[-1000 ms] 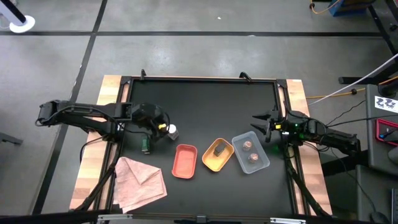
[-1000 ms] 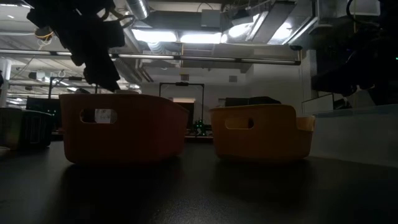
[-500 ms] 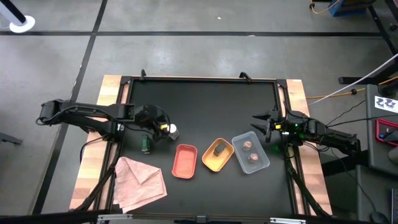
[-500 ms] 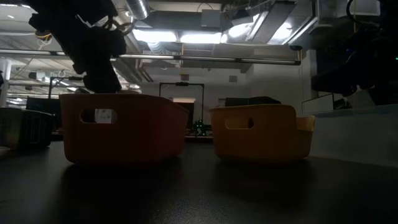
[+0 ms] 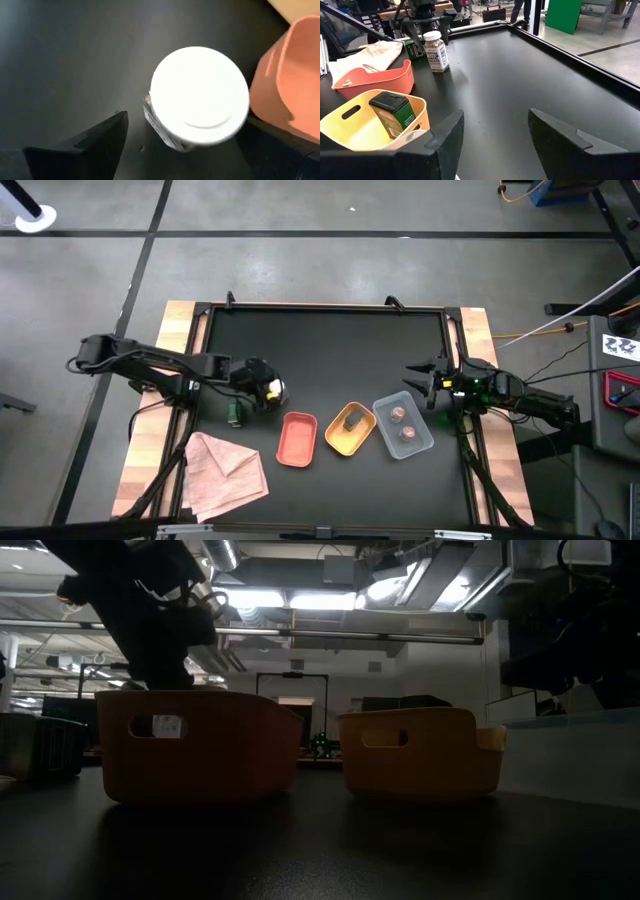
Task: Sort spices by type
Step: Put the white spice bottle into the orange bin
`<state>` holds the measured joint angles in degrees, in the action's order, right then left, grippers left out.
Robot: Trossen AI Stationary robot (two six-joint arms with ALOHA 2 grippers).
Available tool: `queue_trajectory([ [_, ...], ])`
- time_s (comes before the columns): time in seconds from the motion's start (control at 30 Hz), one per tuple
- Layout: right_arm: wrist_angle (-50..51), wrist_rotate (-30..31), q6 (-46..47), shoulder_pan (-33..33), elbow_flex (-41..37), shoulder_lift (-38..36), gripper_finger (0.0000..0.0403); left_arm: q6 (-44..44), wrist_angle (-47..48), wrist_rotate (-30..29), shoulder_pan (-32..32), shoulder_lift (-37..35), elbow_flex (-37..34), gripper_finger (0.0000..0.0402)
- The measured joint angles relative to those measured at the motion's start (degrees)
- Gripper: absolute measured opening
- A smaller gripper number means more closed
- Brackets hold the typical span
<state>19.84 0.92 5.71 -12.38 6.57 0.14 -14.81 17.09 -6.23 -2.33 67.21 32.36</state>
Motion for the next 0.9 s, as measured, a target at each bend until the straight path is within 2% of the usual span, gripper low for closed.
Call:
queue_trajectory([
  [0.3, 0.0, 0.0, 0.0, 0.0, 0.0, 0.0, 0.0221, -4.8, -3.4, -0.7, 0.6, 3.6, 0.0, 0.034],
  [0.7, 0.0, 0.1, 0.0, 0.0, 0.0, 0.0, 0.0221, -17.6, -3.2, -3.3, 0.6, 3.8, 0.0, 0.034],
  [0.9, 0.0, 0.1, 0.0, 0.0, 0.0, 0.0, 0.0221, -20.8, -3.1, -4.8, 0.6, 3.8, 0.0, 0.0338],
])
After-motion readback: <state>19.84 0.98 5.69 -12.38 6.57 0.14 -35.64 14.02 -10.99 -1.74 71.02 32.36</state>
